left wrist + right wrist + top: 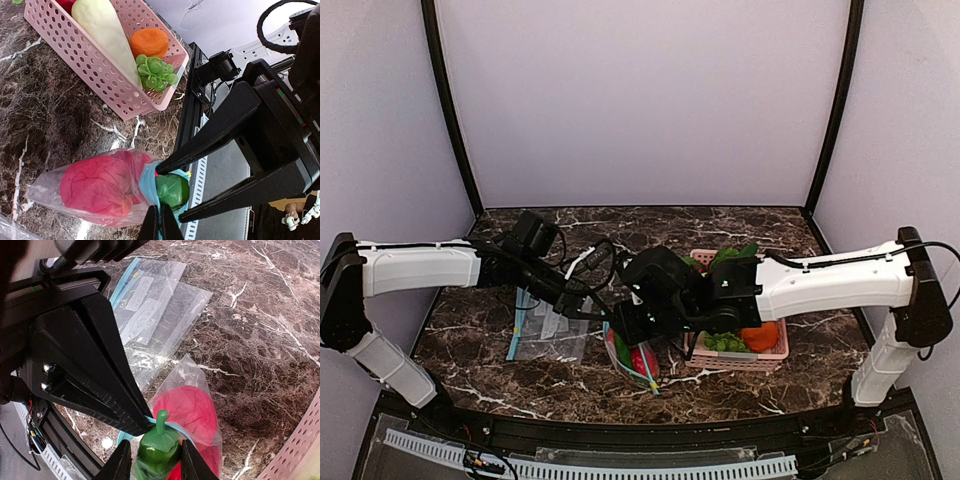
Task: Place the food in the zip-top bag and seal the zipper
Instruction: Adjust the fake vegetable in the zipper food storage bag.
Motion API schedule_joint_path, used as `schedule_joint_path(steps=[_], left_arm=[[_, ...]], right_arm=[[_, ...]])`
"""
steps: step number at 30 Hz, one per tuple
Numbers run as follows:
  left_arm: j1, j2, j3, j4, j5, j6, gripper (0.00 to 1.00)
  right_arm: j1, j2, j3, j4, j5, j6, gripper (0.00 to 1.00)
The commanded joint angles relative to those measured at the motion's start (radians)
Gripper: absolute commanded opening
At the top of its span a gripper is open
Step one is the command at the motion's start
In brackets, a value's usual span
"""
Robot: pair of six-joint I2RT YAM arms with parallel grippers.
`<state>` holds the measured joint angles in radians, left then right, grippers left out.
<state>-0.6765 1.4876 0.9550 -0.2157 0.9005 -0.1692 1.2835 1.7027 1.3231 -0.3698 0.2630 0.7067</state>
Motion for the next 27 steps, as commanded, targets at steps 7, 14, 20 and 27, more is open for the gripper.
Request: schedule_joint_path(steps=[7,14,20,27], left_arm=[[-0.002,-0.02,-0.012,0.004,0.007,0.007,0.01],[0.0,-0.036,-0.01,0.005,-0.023,0.008,0.01],[0.008,-0.045,-0.012,0.008,-0.03,0.008,0.01],[0.012,-0.062,-0.017,0.013,-0.034,0.009,0.01]], right_arm=[[-0.005,0.039,0.045,-0.014,-0.006,-0.039,0.15],[0.011,0.038,0.015,-0.024,-0.07,-0.071,0.08],[0.028,0.065,0.016,-0.062,-0.115,-0.091,0.06],[0.034,0.085,0.024,-0.132,-0.126,-0.09,0.06]])
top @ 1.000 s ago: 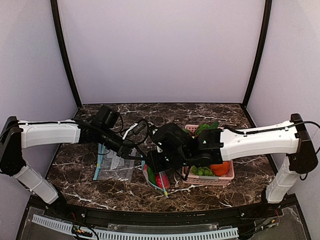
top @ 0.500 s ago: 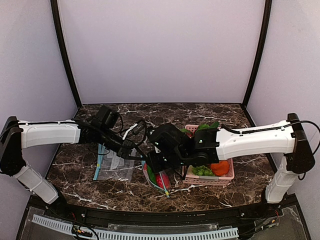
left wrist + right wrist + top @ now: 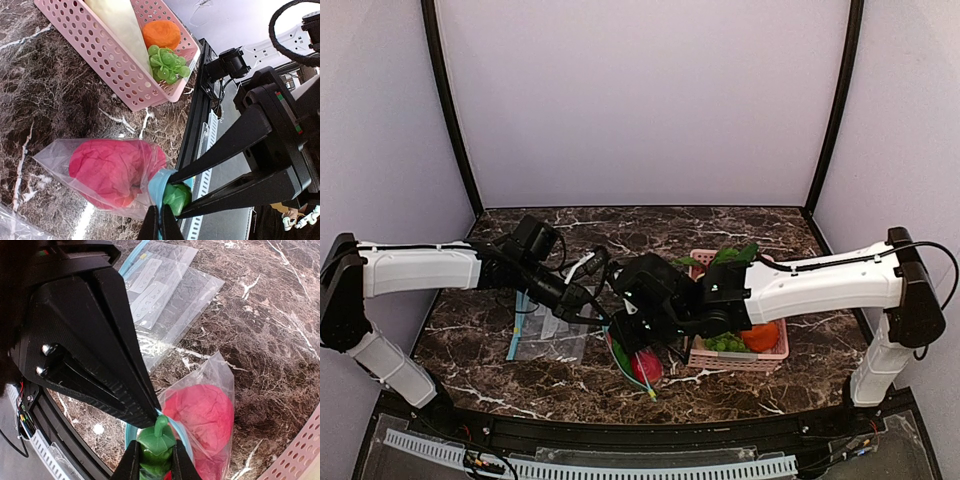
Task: Place the food in the zip-top bag and seal the zipper
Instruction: Adjust the fake vegetable in the zipper food storage bag.
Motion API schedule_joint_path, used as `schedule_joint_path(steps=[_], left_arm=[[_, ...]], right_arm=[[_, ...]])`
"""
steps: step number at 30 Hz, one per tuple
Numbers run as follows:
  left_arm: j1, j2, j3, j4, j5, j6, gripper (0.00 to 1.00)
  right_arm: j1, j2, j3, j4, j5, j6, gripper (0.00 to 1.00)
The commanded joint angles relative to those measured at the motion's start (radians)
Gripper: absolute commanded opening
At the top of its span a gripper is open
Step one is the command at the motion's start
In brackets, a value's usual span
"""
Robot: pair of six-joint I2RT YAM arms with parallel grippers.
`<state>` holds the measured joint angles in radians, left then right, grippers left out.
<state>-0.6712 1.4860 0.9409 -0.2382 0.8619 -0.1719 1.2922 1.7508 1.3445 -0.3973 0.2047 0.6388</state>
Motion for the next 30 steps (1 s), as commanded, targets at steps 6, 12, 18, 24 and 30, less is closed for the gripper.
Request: schedule_joint_path(steps=[6,12,18,24,30], left_arm=[[0.008,-0.078,-0.011,0.059,0.019,0.014,0.01],[0.009,-0.097,-0.019,0.072,0.021,0.013,0.01],[0.009,-0.103,-0.018,0.07,0.021,0.021,0.01],[0.009,-0.112,-0.021,0.079,0.039,0.028,0.01],[0.009,-0.132,-0.04,0.113,0.055,0.022,0.01]], right_arm=[[0.025,0.077,0.045,-0.163,-0.087,-0.045,0.07],[0.026,0.087,0.089,-0.233,-0.121,-0.113,0.07],[0.025,0.073,0.109,-0.325,-0.172,-0.177,0.08],[0.015,0.082,0.107,-0.361,-0.219,-0.19,0.08],[0.009,0.094,0.106,-0.362,-0.235,-0.199,0.08]])
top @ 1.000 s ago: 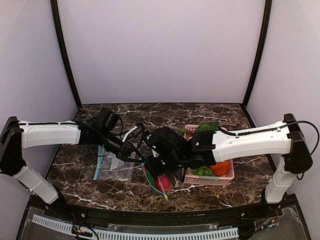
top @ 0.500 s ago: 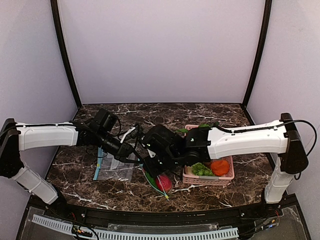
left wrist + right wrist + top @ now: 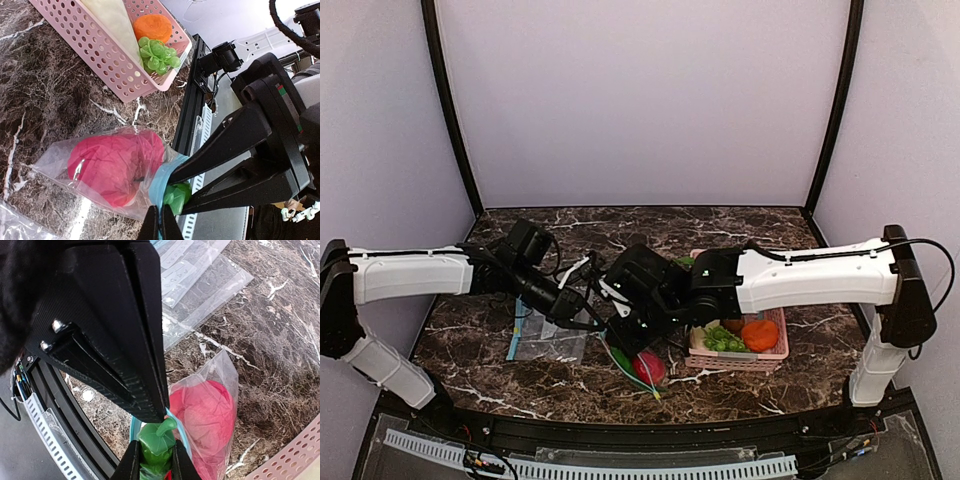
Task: Place the food in the zip-top bag and seal the zipper
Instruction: Adjust the fake vegetable in the zipper food storage bag.
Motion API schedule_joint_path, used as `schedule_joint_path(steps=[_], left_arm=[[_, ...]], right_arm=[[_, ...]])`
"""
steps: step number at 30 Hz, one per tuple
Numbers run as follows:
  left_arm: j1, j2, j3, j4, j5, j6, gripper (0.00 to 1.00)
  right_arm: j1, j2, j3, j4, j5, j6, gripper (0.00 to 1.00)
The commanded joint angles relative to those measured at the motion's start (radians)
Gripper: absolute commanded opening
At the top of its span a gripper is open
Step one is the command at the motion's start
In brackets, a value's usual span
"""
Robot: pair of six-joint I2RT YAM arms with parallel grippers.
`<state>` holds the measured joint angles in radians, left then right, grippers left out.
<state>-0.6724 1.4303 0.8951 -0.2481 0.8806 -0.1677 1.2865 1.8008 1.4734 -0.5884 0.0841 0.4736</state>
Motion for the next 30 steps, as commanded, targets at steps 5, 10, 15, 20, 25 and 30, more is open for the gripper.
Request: schedule_joint_path(steps=[5,10,15,20,25,30], left_arm=[[0.01,-0.063,0.006,0.126,0.049,0.012,0.01],[0.01,-0.052,0.014,0.108,0.042,0.019,0.01],[0.01,-0.042,0.016,0.104,0.05,0.019,0.01],[0.008,-0.039,0.013,0.119,0.087,0.015,0.01],[0.008,-0.039,0.007,0.128,0.095,0.008,0.01],[0.008,-0.04,0.006,0.133,0.096,0.006,0.01]], right_arm=[[0.028,0.03,-0.026,-0.145,-0.175,-0.128,0.1],[0.041,-0.001,-0.036,-0.156,-0.232,-0.22,0.11],[0.043,0.005,-0.048,-0.197,-0.23,-0.248,0.11],[0.04,0.035,-0.025,-0.203,-0.191,-0.214,0.11],[0.014,0.034,-0.008,-0.204,-0.093,-0.115,0.11],[-0.003,0.03,-0.005,-0.211,-0.056,-0.068,0.12]])
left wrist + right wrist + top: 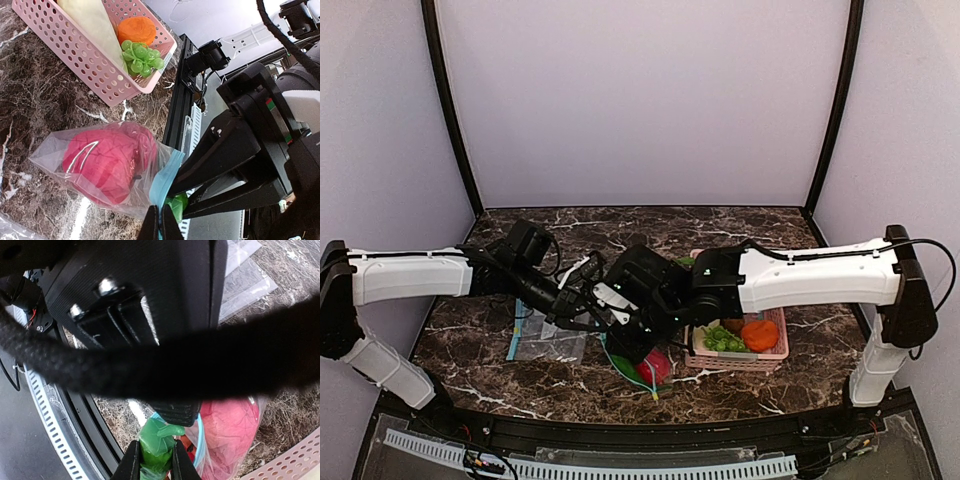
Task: Place the food in the zip-top bag and seal the zipper
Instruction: Adjust the fake vegetable in the zipper food storage bag.
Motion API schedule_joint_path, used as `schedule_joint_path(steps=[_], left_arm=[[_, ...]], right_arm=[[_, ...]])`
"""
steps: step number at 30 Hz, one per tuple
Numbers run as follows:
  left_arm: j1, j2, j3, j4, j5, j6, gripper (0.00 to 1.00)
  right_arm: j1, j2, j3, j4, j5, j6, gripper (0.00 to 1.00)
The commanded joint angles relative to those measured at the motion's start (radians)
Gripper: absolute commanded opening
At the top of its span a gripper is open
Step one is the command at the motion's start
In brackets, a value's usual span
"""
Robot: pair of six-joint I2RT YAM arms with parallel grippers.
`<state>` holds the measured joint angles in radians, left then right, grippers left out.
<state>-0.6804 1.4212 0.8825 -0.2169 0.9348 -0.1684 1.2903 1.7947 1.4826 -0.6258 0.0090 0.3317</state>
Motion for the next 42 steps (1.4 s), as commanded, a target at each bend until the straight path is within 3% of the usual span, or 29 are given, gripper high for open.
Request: schedule_joint_path(steps=[1,22,27,42], left_arm=[[0.016,-0.032,0.018,0.102,0.041,0.008,0.01],[0.015,-0.035,0.01,0.114,0.047,0.002,0.01],[0.013,-0.025,0.011,0.116,0.042,-0.007,0.01],[0.024,0.006,0.044,0.016,-0.095,0.02,0.01]], right_arm=[[-0.01,0.041,-0.011,-0.181,0.028,0.082,0.12],[-0.073,0.1,0.025,-0.266,0.148,0.164,0.18],[-0.074,0.085,0.054,-0.263,0.178,0.172,0.26],[-0.059,-0.125,-0.049,-0.151,-0.027,0.154,0.54]])
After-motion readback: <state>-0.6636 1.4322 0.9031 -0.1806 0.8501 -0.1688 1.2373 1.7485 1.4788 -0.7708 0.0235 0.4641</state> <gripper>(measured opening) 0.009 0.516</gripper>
